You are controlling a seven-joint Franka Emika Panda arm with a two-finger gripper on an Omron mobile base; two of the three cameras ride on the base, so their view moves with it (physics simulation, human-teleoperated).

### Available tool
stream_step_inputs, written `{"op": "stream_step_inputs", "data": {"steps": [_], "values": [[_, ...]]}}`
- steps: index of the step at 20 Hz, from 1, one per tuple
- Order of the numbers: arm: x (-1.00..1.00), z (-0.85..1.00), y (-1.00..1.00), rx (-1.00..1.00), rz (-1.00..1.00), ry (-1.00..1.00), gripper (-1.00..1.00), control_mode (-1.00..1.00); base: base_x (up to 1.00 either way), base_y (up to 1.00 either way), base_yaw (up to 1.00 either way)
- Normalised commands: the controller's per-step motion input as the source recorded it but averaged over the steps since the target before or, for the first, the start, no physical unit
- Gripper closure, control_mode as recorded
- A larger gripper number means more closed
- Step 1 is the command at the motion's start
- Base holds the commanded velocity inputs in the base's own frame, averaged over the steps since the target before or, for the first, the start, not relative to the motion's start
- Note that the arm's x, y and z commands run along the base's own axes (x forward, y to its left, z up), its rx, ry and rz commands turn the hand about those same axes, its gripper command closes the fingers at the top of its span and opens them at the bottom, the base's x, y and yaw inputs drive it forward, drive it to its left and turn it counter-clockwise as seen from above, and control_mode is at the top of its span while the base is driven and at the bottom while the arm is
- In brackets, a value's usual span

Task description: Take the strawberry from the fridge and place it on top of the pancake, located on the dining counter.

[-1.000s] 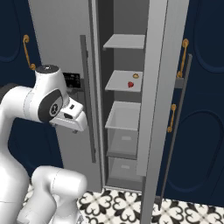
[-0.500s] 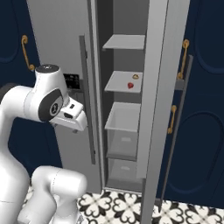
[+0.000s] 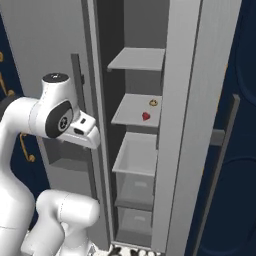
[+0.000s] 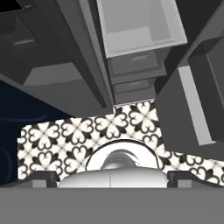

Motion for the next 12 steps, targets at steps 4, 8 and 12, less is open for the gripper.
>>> {"op": "stream_step_inputs", "data": {"steps": [4,8,12], "values": [[0.0,0.0,0.0,0.0,0.0,0.0,-1.0,1.0,-0.01,-0.17,-0.11],[0.0,0.0,0.0,0.0,0.0,0.0,-1.0,1.0,0.03,-0.3,-0.38],[0.0,0.0,0.0,0.0,0.0,0.0,-1.0,1.0,0.1,-0.12,-0.38]]}}
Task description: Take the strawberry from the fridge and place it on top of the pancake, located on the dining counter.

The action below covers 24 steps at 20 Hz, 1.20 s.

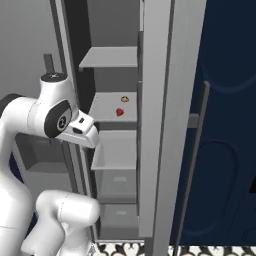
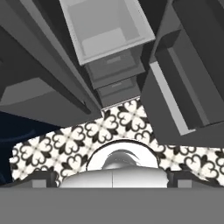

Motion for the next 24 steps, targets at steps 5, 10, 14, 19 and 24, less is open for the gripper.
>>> {"op": "stream_step_inputs", "data": {"steps": [5,10,14,19,24], "values": [[0.0,0.0,0.0,0.0,0.0,0.0,-1.0,1.0,0.29,-0.01,-0.03],[0.0,0.0,0.0,0.0,0.0,0.0,-1.0,1.0,0.55,-0.09,0.06],[0.0,0.0,0.0,0.0,0.0,0.0,-1.0,1.0,0.32,-0.26,0.1],[0.0,0.0,0.0,0.0,0.0,0.0,-1.0,1.0,0.36,-0.44,0.13],[0.0,0.0,0.0,0.0,0.0,0.0,-1.0,1.0,0.31,-0.11,0.07]]}}
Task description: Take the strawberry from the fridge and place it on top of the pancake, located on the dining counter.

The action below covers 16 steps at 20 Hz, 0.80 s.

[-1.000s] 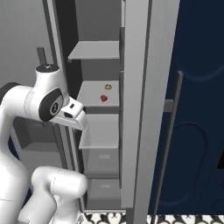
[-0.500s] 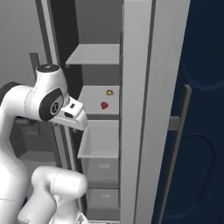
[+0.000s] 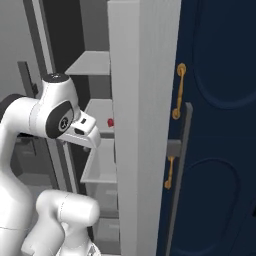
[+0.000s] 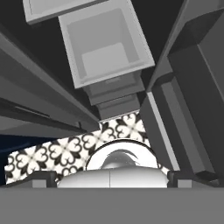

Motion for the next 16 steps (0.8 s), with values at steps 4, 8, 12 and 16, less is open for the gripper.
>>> {"op": "stream_step_inputs", "data": {"steps": [4,8,12,16], "values": [[0.0,0.0,0.0,0.0,0.0,0.0,-1.0,1.0,0.43,0.0,0.04],[0.0,0.0,0.0,0.0,0.0,0.0,-1.0,1.0,0.61,-0.03,0.07],[0.0,0.0,0.0,0.0,0.0,0.0,-1.0,1.0,0.17,-0.03,0.04],[0.0,0.0,0.0,0.0,0.0,0.0,-1.0,1.0,0.0,-0.23,0.0]]}}
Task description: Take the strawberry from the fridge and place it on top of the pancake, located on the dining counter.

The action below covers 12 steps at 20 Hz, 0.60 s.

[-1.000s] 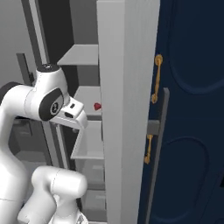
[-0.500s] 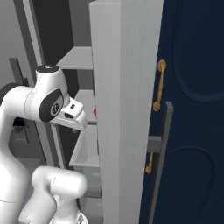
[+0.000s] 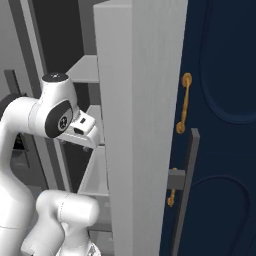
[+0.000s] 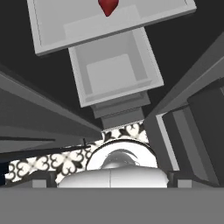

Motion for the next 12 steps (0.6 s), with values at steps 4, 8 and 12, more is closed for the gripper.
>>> {"op": "stream_step_inputs", "data": {"steps": [4,8,12], "values": [[0.0,0.0,0.0,0.0,0.0,0.0,-1.0,1.0,0.0,-0.3,0.0],[0.0,0.0,0.0,0.0,0.0,0.0,-1.0,1.0,0.0,-0.03,-0.02],[0.0,0.0,0.0,0.0,0.0,0.0,-1.0,1.0,0.0,0.0,-0.02]]}}
